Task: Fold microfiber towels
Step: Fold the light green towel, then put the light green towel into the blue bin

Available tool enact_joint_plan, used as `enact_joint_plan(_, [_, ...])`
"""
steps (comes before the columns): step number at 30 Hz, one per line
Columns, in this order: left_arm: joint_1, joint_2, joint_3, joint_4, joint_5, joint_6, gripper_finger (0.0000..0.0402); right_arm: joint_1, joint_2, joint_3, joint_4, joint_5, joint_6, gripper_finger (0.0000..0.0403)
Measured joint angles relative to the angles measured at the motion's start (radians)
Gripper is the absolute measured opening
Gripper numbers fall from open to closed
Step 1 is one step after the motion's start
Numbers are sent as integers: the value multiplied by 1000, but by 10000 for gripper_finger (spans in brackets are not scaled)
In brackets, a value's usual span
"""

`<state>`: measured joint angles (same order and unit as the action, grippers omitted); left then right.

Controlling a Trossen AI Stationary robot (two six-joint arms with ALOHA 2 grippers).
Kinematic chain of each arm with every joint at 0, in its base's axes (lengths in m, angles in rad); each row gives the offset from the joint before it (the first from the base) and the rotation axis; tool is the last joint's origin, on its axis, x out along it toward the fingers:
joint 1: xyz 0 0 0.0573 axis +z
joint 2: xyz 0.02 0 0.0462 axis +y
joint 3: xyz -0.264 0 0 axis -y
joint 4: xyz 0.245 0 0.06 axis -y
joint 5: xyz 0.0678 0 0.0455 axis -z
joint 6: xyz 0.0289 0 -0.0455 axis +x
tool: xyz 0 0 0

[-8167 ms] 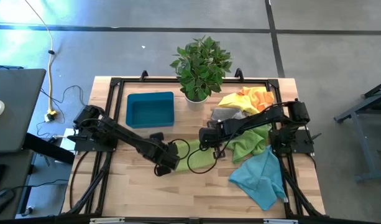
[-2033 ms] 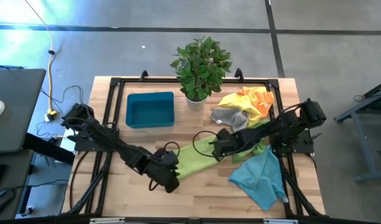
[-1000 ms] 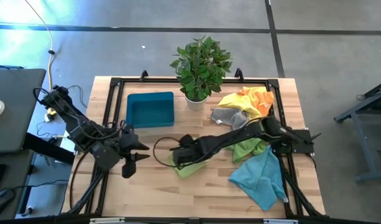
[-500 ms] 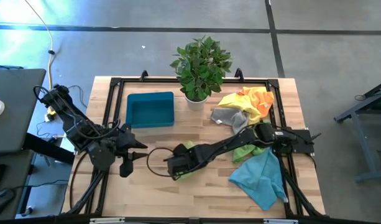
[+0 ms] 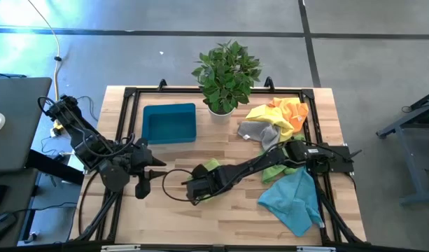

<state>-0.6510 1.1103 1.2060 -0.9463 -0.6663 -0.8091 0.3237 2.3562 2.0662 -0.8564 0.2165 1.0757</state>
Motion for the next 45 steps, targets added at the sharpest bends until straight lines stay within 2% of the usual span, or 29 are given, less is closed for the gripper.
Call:
enact_joint_plan(3, [0, 0, 0, 0, 0, -10, 126, -1, -5, 29, 1, -6, -29, 167])
enact_joint_plan(6, [0, 0, 0, 0, 0, -19, 126, -1, -11, 36, 4, 40, -38, 175])
enact_joint_plan(14, [0, 0, 0, 0, 3, -18, 126, -1, 18, 13, 33, 59, -3, 176])
enact_joint_plan(25, [1, 0, 0, -14, 2, 1, 126, 4, 100, 12, 83, 4, -30, 176])
enact_joint_plan(31, [1, 0, 0, -31, 0, 1, 126, 5, 128, 16, 78, 37, -94, 176])
enact_joint_plan(36, [1, 0, 0, -33, -4, 1, 126, 15, 155, 20, 30, 113, -164, 176])
enact_joint_plan(40, [1, 0, 0, -33, -4, 1, 126, 14, 169, 20, -1, 134, -199, 154])
enact_joint_plan(45, [1, 0, 0, -34, -4, 1, 126, 12, 175, 18, -13, 134, -204, 87])
